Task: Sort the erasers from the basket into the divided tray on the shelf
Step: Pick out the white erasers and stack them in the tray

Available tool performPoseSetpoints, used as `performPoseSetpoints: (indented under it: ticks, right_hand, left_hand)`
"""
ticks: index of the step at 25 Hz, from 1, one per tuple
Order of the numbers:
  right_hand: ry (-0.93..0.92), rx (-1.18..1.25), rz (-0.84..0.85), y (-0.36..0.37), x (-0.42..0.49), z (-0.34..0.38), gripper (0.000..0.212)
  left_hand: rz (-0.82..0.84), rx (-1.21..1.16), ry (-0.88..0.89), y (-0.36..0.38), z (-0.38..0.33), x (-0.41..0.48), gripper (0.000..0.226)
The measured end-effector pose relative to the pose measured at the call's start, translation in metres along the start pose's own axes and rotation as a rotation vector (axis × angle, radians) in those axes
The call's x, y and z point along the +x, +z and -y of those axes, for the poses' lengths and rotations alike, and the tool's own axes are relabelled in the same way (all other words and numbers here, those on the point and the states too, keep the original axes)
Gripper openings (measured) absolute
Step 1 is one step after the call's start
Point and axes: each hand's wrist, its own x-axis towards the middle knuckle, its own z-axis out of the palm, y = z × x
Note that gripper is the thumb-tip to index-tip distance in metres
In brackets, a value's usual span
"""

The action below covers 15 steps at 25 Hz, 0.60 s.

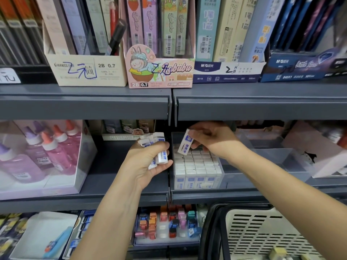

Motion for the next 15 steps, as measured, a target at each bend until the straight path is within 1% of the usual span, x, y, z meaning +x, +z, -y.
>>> performPoseSetpoints:
  ticks: [3,6,7,9,10,11,13,15]
  right_hand:
    - [0.006,-0.005,0.037,-0.002,0.005,-0.002,0.014]
    - [-0.002,-0.062,0.024,-0.006,0.014,-0.003,0.009]
    - [0.009,-0.111,0.010,-0.008,0.020,-0.003,0.008]
    - [0.038,-0.321,-0.010,-0.009,0.035,-0.006,0.025]
    - [0.029,-0.419,0.003,-0.007,0.042,-0.007,0.029]
    - [0.018,-0.462,0.045,-0.004,0.048,-0.008,0.026]
    - [0.050,-0.427,0.199,0.005,0.055,-0.011,0.008]
    - [0.094,-0.406,0.265,0.015,0.059,-0.017,0.006]
  left_hand:
    - [0.013,0.020,-0.012,0.002,0.004,-0.002,0.023]
    - [0.015,0.031,-0.013,0.002,0.004,-0.001,0.024]
    - [0.010,0.026,-0.009,0.001,0.004,0.000,0.024]
    - [-0.002,0.012,-0.004,0.000,0.003,0.001,0.024]
    - [-0.008,0.011,-0.005,-0.001,0.003,0.002,0.024]
    - [-0.015,0.014,-0.009,-0.002,0.003,0.003,0.025]
    - [-0.029,0.020,-0.026,-0.006,0.003,0.004,0.026]
    - [-0.032,0.023,-0.046,-0.011,0.004,0.004,0.031]
